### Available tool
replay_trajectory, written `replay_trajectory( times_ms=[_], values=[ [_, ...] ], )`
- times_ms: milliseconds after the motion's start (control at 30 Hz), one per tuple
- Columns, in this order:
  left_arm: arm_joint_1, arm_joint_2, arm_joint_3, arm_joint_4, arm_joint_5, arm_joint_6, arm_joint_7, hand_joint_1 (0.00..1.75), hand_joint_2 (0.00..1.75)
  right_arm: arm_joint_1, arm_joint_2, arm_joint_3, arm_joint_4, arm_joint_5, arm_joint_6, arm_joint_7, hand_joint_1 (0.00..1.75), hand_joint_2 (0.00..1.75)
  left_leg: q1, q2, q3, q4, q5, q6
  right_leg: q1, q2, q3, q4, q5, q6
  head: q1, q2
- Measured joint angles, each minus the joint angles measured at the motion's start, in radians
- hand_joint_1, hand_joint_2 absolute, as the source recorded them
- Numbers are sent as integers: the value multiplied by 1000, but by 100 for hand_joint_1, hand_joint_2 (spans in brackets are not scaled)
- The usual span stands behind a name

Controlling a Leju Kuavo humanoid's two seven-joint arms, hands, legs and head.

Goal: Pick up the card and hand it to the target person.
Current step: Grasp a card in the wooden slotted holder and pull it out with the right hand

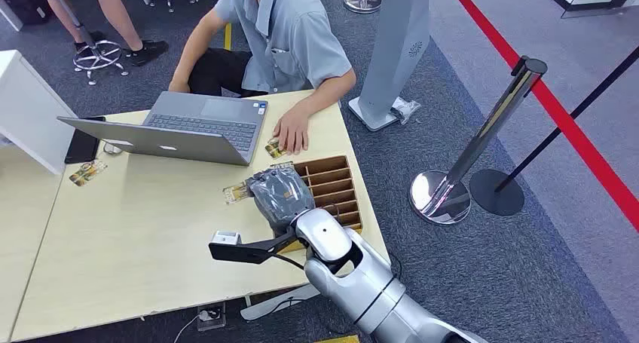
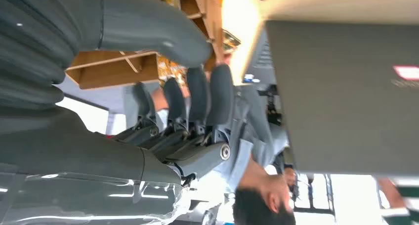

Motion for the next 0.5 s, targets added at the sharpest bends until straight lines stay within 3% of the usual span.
replay_trajectory(
  times_ms=[500],
  values=[
    [1, -4, 0, 0, 3, 3, 0, 0, 0, -11, -17, -52, 87, -20, -7, 69, 74, 175, 0, 0, 0, 0, 0, 0, 0, 0, -1, 0, 0, 0, 0, 0]
  ],
)
